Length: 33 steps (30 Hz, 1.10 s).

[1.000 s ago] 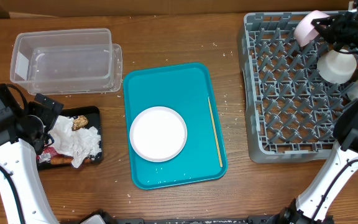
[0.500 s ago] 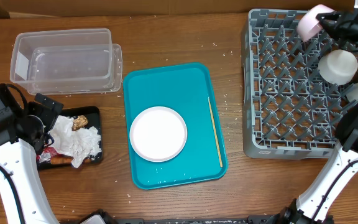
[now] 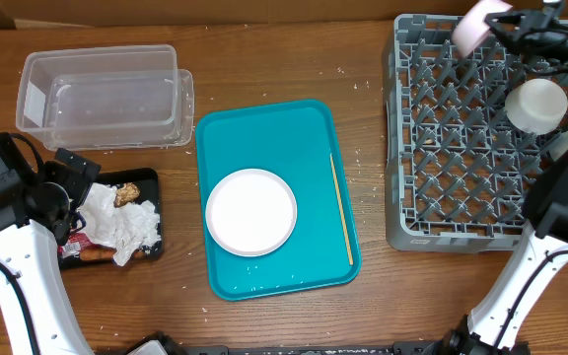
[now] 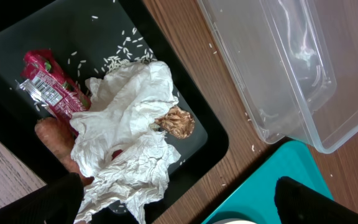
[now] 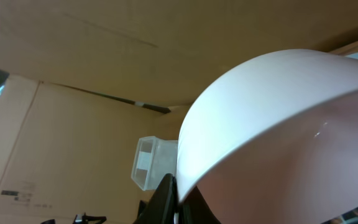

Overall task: Sort waste into correct bins and load items into the dishwasher
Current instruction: 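Lower the pink bowl into the rack with the right gripper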

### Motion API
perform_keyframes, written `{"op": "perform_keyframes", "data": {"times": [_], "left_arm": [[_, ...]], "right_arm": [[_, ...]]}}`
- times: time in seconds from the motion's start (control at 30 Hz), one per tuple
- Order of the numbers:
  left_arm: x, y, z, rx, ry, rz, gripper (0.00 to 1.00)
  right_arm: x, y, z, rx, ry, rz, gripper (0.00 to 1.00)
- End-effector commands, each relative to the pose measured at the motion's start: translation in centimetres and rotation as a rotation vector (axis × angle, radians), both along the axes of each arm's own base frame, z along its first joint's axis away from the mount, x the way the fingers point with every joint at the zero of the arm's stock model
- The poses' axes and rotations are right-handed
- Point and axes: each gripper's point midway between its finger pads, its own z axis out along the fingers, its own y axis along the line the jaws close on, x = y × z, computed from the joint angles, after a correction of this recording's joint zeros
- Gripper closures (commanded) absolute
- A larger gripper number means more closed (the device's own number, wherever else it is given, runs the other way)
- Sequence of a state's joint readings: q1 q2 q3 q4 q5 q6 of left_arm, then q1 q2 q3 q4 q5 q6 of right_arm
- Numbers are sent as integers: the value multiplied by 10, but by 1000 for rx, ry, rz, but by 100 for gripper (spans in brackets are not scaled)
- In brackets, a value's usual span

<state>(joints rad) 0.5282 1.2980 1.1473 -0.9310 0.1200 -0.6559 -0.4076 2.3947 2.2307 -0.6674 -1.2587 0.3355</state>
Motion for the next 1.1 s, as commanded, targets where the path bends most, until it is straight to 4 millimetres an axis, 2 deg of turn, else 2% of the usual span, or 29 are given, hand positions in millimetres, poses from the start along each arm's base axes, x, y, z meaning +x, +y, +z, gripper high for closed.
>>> {"op": "perform_keyframes", "data": {"times": [0.0, 0.13, 0.47, 0.73, 0.87, 1.0, 1.07], "left_arm": [[3, 2, 6, 3, -16, 10, 0], [3, 2, 6, 3, -16, 10, 0], [3, 2, 6, 3, -16, 10, 0], [3, 2, 6, 3, -16, 10, 0], [3, 2, 6, 3, -16, 9, 0], [3, 2, 6, 3, -16, 10, 0], [3, 2, 6, 3, -16, 10, 0]], "right_arm": [[4, 16, 8, -43, -27, 8, 96], [10, 7, -12, -102, 51, -69, 96], [5, -12, -17, -104, 83, -106, 96], [1, -17, -20, -95, 109, -113, 96], [1, -16, -19, -90, 102, -108, 96], [-1, -5, -1, -27, 37, -40, 96], [1, -3, 2, -22, 30, -39, 96]]}}
